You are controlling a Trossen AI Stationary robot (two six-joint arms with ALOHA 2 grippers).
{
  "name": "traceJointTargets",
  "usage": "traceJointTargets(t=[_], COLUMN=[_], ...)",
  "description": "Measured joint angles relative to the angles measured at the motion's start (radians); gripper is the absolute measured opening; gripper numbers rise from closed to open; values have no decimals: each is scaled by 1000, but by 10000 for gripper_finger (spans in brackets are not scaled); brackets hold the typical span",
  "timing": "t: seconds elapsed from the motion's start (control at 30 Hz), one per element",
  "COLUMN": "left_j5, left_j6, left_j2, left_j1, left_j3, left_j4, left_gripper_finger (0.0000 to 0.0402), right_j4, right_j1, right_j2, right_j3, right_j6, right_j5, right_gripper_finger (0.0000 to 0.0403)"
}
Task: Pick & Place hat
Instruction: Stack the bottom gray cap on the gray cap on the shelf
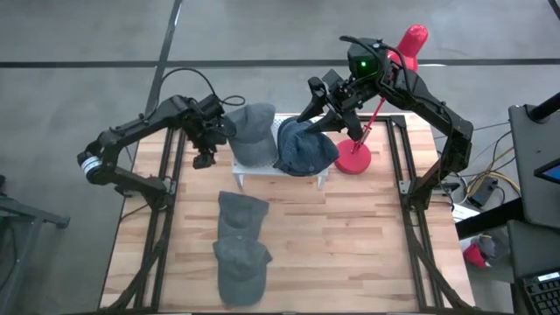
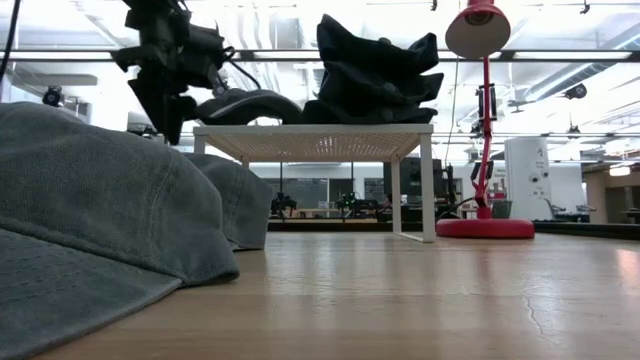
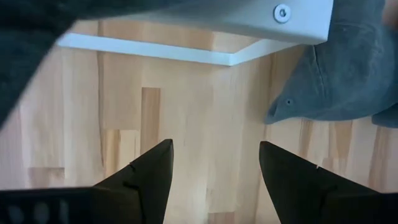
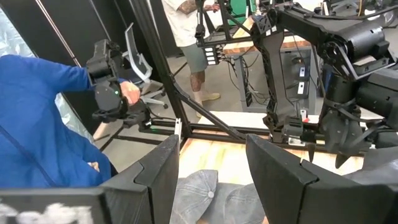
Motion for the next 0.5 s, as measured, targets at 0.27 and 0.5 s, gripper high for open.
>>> traceJointTargets(t=[0.27,0.5], left_j5=[14,16], left_j6=[-31,-52], left_j2=[1,-1], left_j1=[2,11], left_j3=[-33,-33], left_j4=[-7,-15], left_gripper_finger=[230,230], right_j4=[-6,-6], right_j1=[0,0], right_j2=[0,0], right_j3=[0,0], right_j6=[0,0], right_j5=[0,0], right_gripper_finger=[183,183])
